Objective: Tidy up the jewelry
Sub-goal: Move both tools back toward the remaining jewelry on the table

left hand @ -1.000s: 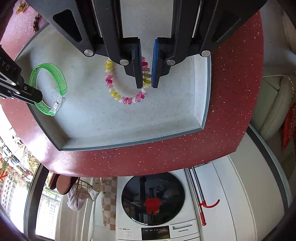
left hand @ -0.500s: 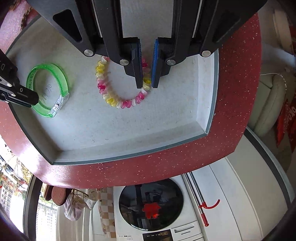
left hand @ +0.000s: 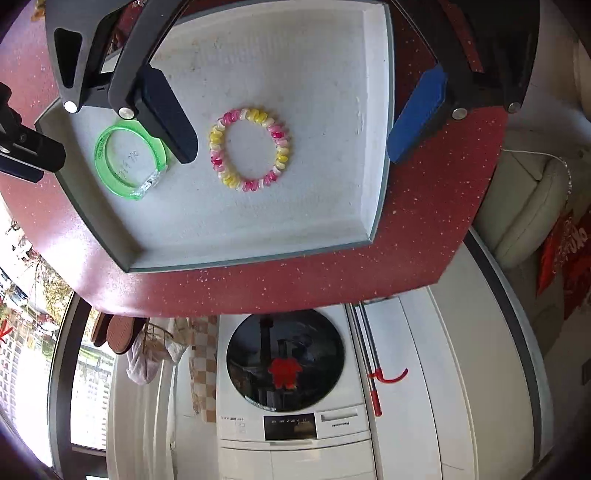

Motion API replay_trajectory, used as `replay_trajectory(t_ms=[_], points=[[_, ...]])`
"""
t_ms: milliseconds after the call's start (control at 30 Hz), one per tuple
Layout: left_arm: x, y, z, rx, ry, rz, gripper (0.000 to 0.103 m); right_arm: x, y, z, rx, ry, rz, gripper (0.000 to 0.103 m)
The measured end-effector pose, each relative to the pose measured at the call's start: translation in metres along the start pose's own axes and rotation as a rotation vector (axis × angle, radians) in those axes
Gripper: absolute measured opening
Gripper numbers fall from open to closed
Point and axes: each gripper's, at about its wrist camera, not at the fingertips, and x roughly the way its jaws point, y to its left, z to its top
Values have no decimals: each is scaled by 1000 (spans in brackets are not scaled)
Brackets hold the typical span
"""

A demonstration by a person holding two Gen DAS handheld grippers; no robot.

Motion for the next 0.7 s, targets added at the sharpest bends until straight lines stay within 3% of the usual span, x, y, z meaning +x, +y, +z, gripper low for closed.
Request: replay_trajectory(t_ms=[167, 267, 467, 567, 700], points=[[-30, 6, -11, 4, -15, -8, 103, -26, 0, -22, -3, -26, 13, 81], [-51, 14, -20, -8, -30, -13, 103, -46, -2, -36, 5, -68, 34, 89], [-77, 22, -54, -23, -3, -55, 103, -71, -5, -67, 9, -97, 80, 90], [-81, 21, -77, -27, 23, -57, 103, -72, -8, -87, 19, -22, 107, 90], [-78, 15, -106, -33, 74, -45, 103, -67, -16, -120, 21, 60, 37, 90]])
